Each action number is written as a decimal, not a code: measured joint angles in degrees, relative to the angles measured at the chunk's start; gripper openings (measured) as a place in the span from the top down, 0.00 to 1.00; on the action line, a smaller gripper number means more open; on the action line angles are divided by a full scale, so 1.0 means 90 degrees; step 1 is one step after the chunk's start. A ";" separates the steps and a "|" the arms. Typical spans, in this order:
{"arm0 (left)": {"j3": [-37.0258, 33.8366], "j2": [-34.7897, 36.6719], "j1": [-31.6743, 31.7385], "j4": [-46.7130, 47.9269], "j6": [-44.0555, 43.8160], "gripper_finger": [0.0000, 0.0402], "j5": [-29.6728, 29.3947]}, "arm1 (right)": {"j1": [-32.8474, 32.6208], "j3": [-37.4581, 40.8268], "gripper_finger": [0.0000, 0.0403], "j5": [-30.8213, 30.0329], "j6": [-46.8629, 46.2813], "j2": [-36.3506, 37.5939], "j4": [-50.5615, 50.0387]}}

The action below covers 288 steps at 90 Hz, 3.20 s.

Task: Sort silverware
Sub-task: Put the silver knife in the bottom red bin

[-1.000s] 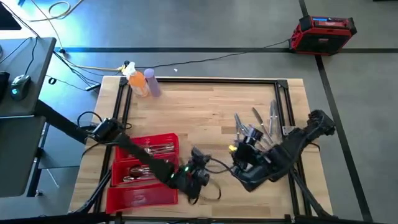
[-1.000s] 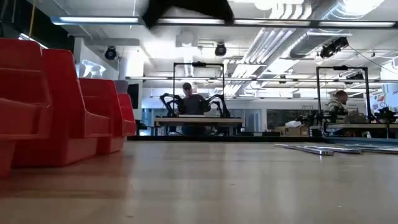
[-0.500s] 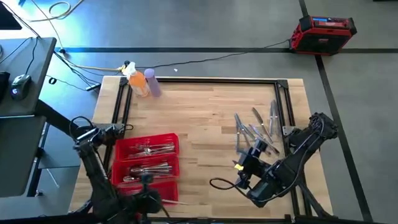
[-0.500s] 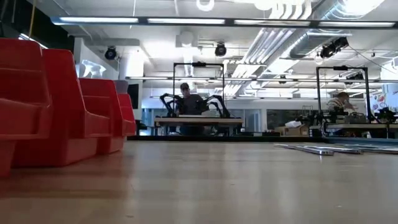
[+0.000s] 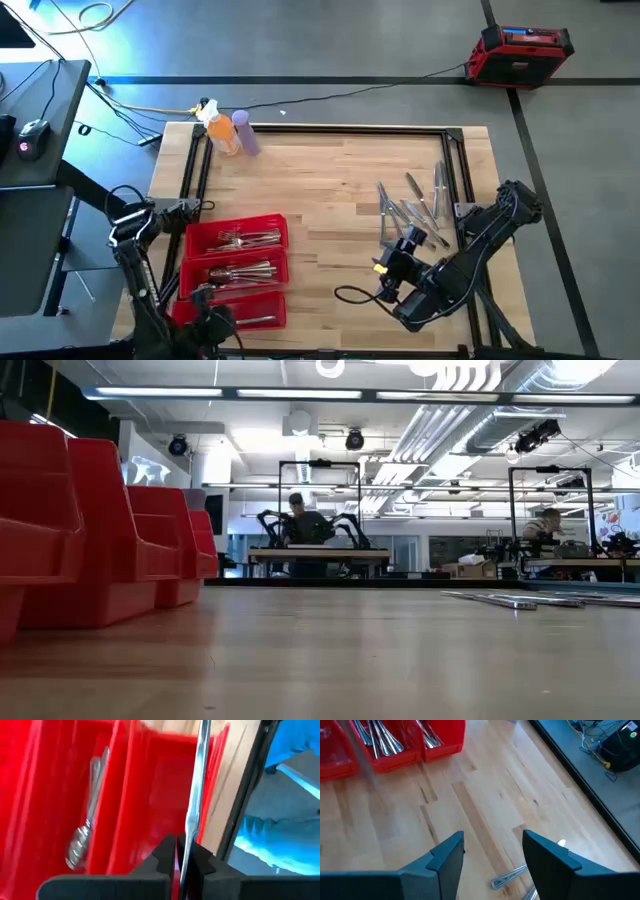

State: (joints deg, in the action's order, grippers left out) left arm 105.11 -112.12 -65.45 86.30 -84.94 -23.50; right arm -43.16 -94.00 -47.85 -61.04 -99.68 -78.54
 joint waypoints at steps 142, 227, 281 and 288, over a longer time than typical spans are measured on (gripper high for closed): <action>-0.4540 0.1721 0.0027 -0.4451 -0.0826 0.79 0.0230 | 0.0213 0.0000 0.55 0.0269 0.0671 0.0000 0.0375; -0.3884 0.2696 -0.0522 -0.5602 0.2299 0.90 -0.3308 | 0.4730 0.5025 0.59 0.4278 0.1402 0.1910 0.1625; -0.3884 0.2332 -0.0522 -0.5600 0.2291 0.90 -0.3260 | 0.5371 0.6931 0.54 0.5490 0.1713 0.2600 0.4153; -0.3884 0.2335 -0.0522 -0.5599 0.2291 0.90 -0.3259 | 0.5263 0.6900 0.50 0.5490 0.1717 0.2591 0.4261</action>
State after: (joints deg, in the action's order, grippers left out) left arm 70.15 -91.11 -70.15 35.91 -64.31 -52.83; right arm 4.21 -31.90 1.56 -45.59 -76.36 -40.19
